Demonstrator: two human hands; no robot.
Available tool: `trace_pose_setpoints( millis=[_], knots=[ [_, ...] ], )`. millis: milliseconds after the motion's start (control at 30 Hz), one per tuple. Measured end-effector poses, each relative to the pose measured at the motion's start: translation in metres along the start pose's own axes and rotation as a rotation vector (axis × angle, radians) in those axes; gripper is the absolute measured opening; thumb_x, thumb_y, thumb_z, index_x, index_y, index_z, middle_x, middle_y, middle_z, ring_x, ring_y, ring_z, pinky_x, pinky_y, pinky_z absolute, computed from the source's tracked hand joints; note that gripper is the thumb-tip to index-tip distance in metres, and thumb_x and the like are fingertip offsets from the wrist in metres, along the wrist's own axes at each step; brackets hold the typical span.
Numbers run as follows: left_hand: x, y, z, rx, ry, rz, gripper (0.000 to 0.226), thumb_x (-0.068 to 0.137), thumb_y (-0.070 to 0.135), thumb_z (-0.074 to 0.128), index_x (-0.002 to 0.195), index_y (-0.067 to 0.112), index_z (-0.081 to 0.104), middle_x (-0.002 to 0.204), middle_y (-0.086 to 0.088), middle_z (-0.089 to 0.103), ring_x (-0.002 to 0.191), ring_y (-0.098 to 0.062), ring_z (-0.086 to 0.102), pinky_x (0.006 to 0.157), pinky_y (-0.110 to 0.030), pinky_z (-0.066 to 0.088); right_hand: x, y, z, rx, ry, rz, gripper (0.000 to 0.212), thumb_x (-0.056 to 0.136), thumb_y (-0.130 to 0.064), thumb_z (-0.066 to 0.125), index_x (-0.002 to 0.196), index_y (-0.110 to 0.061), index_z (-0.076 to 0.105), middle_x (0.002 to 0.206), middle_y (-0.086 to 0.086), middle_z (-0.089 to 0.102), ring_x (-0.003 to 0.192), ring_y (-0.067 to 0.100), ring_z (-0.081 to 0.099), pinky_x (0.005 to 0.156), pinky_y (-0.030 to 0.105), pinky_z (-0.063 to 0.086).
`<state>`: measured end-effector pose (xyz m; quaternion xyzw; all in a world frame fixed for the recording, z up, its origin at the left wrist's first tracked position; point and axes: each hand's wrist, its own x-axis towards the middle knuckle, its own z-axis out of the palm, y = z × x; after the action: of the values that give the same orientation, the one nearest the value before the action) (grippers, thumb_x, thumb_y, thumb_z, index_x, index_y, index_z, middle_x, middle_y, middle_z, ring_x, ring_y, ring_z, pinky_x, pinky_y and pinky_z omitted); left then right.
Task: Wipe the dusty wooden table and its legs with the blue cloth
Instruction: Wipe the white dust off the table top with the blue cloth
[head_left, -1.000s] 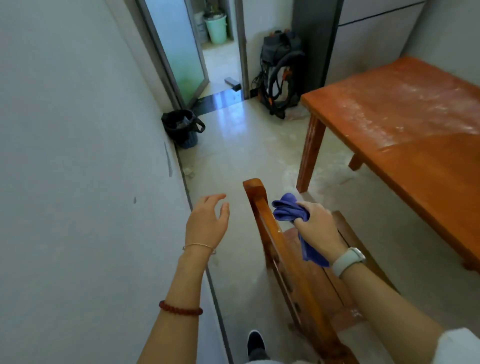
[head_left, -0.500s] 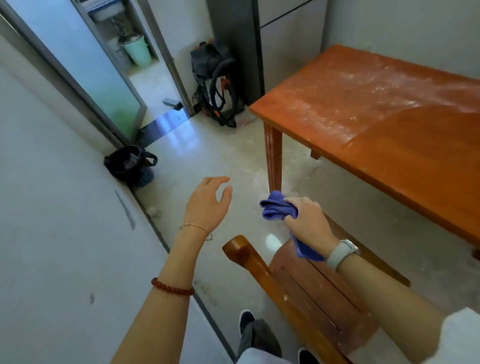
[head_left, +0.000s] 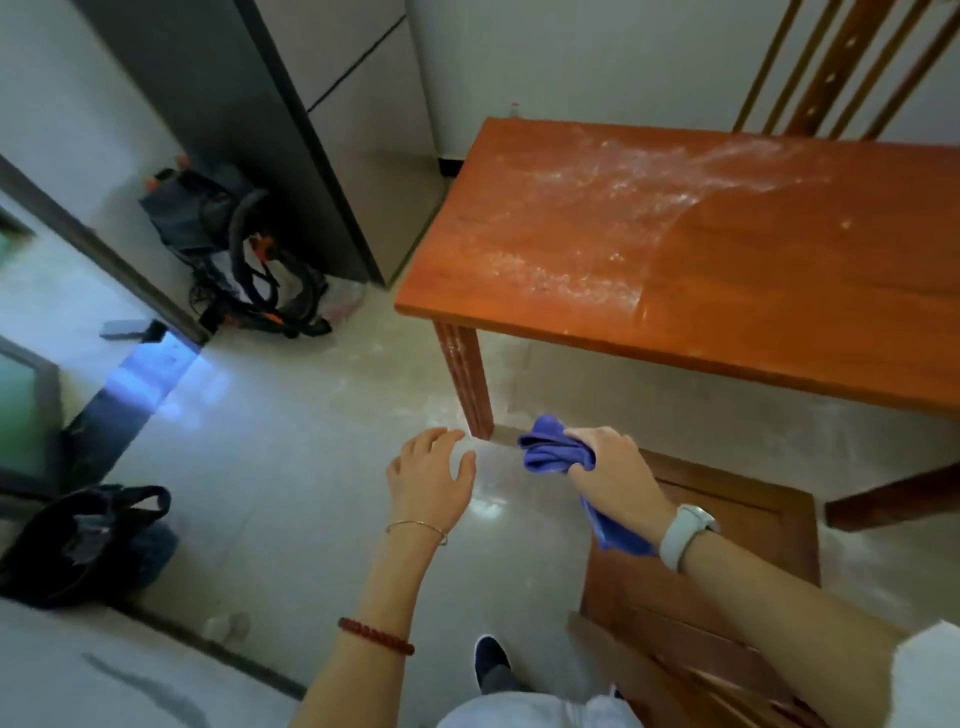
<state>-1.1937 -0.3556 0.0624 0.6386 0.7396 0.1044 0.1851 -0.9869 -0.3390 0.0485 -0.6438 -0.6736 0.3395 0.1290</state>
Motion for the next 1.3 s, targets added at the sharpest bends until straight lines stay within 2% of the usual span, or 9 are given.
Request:
trace_pose_setpoints(
  millis=[133,300,433,667,833,1067,1133,1233,1300],
  knots=[
    [0.035,0.001,-0.002,0.019,-0.023,0.043,0.037,0.091,0.034,0.045,0.126,0.022,0.050,0.135,-0.001,0.046,0.126,-0.021,0.038,0.103,-0.037,0.029,0.020,-0.007,0.003,0.061,0.092,0.043,0.050,0.070,-0.021,0.046,0.119,-0.022,0.057,0.111,0.003,0.063,0.103,0.028,0.053,0.090,0.040,0.043],
    [0.067,0.023,0.007,-0.027,0.004,0.086,0.038,0.090,0.029,0.049,0.126,0.018,0.050,0.134,-0.004,0.047,0.125,-0.024,0.039,0.101,-0.039,0.032,0.043,0.005,0.004,0.149,0.201,0.064,0.045,0.080,-0.013,0.051,0.125,-0.019,0.052,0.118,0.005,0.057,0.108,0.027,0.049,0.090,0.034,0.039],
    [0.101,0.032,0.017,-0.009,-0.024,0.119,0.042,0.089,0.029,0.050,0.130,0.019,0.046,0.137,-0.005,0.043,0.127,-0.025,0.036,0.101,-0.044,0.034,0.062,0.013,-0.002,0.184,0.332,0.135,0.047,0.084,-0.012,0.050,0.131,-0.018,0.046,0.119,0.005,0.052,0.109,0.025,0.045,0.082,0.021,0.025],
    [0.231,0.038,0.035,0.054,-0.098,0.138,0.052,0.089,0.034,0.048,0.137,0.020,0.033,0.148,-0.011,0.026,0.135,-0.033,0.021,0.107,-0.051,0.026,0.137,0.030,-0.023,0.186,0.615,0.309,0.045,0.087,-0.008,0.052,0.131,-0.012,0.045,0.121,0.012,0.049,0.107,0.030,0.040,0.087,0.027,0.029],
    [0.312,0.016,0.053,0.121,-0.144,0.108,0.064,0.087,0.047,0.046,0.142,0.028,0.020,0.154,-0.009,0.008,0.141,-0.032,0.003,0.110,-0.054,0.009,0.193,0.053,-0.040,0.042,0.800,0.531,0.045,0.086,-0.007,0.053,0.130,-0.008,0.047,0.125,0.019,0.048,0.107,0.039,0.041,0.088,0.044,0.036],
    [0.343,-0.013,0.064,0.273,-0.130,0.203,0.070,0.077,0.060,0.026,0.134,0.021,0.040,0.145,-0.017,0.033,0.133,-0.041,0.026,0.103,-0.060,0.020,0.253,0.074,-0.057,-0.108,0.809,1.027,0.050,0.089,-0.018,0.048,0.138,-0.019,0.037,0.141,0.015,0.032,0.120,0.039,0.033,0.092,0.050,0.033],
    [0.348,-0.015,0.058,0.267,-0.152,0.209,0.068,0.078,0.059,0.023,0.133,0.025,0.041,0.144,-0.013,0.033,0.132,-0.038,0.026,0.102,-0.057,0.021,0.278,0.045,-0.036,-0.171,0.757,0.961,0.053,0.083,-0.019,0.056,0.134,-0.021,0.043,0.139,0.014,0.036,0.116,0.039,0.037,0.088,0.048,0.035],
    [0.361,-0.020,0.047,0.162,-0.142,0.206,0.056,0.080,0.049,0.028,0.127,0.028,0.049,0.141,-0.009,0.038,0.128,-0.037,0.028,0.101,-0.054,0.021,0.309,-0.018,0.013,-0.200,0.698,0.580,0.053,0.068,-0.013,0.067,0.120,-0.019,0.057,0.123,0.015,0.053,0.101,0.040,0.050,0.076,0.046,0.042],
    [0.371,-0.026,0.040,0.084,-0.080,0.177,0.054,0.079,0.044,0.029,0.123,0.026,0.054,0.138,-0.008,0.041,0.126,-0.037,0.030,0.101,-0.053,0.022,0.316,-0.046,0.034,-0.090,0.597,0.312,0.046,0.071,-0.013,0.058,0.117,-0.019,0.059,0.116,0.013,0.056,0.095,0.037,0.052,0.072,0.042,0.044]
  ],
)
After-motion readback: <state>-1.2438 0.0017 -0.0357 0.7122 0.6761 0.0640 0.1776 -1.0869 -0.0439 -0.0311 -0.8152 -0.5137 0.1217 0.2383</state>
